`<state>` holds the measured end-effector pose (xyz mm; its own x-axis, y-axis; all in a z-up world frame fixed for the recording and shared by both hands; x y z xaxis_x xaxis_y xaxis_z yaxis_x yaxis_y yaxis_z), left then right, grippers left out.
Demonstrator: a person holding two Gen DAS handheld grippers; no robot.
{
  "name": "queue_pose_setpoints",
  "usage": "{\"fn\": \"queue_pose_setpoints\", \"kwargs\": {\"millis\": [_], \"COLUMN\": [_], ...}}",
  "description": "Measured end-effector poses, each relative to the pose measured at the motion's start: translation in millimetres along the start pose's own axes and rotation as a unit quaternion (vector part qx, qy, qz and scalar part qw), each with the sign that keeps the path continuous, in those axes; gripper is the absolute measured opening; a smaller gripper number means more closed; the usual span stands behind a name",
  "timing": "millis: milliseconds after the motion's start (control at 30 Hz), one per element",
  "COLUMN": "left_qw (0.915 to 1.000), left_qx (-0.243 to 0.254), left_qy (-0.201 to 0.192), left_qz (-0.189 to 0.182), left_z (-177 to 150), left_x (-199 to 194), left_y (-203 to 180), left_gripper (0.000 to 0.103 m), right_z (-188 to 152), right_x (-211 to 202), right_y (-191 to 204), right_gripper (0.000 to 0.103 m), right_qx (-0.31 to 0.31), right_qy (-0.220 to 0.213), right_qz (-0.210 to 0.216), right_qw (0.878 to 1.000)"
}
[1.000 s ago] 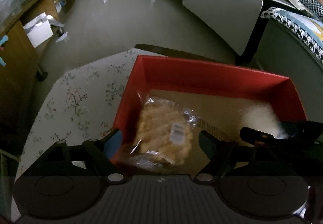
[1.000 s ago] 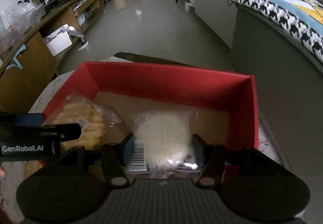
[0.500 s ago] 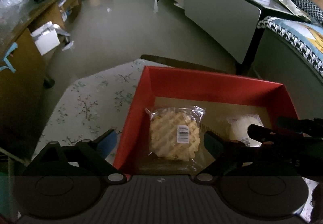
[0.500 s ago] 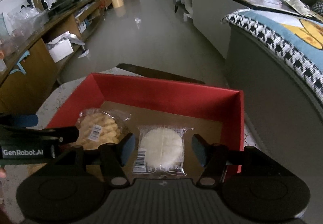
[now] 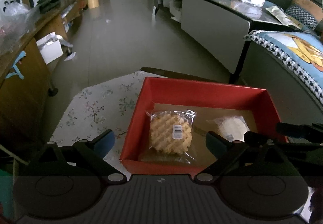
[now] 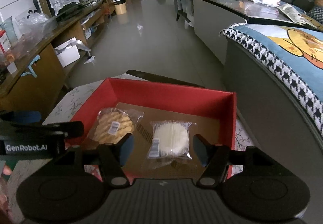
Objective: Organize snacks
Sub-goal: 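Grasp the red Trolli candy bag with the left tool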
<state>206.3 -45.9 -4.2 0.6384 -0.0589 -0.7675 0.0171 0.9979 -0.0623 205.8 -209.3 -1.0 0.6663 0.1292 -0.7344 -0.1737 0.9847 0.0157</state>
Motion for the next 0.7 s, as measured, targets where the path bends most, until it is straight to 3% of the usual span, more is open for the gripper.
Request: {"fn": "queue_pose_setpoints", "kwargs": {"millis": [400,700], "left_qw": [1.0,0.9996], "left_qx": [-0.004,0.001], "left_qy": [-0.001,0.029], "left_qz": [-0.005,-0.006], "left_z": [-13,-41], "left_x": [-19,-25], "left_y": [10,29], "left_gripper": [0.1,0.101], "right_z": [-18,-49], "right_x": [-25,-37], "right_y": [4,-1], "right_gripper": [0.074,0.074], "right_qx": [-0.01,-0.011], "right_qy": [0.005,0.031], "right_qz": [-0.003,-0.004], "right_qw": [1.0,0.999]}}
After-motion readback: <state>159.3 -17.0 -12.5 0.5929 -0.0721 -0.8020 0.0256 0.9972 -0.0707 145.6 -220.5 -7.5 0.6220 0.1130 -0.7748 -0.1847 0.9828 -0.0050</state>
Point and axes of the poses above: each gripper's, at about its wrist camera, not at the fingertips, and x roughly the way its jaws point, y to its left, z to its top, the point moved 2 cm from there along x, roughly the way its jaws point, and after that the axes turned 7 degrees about -x, right-handed, at the moved point
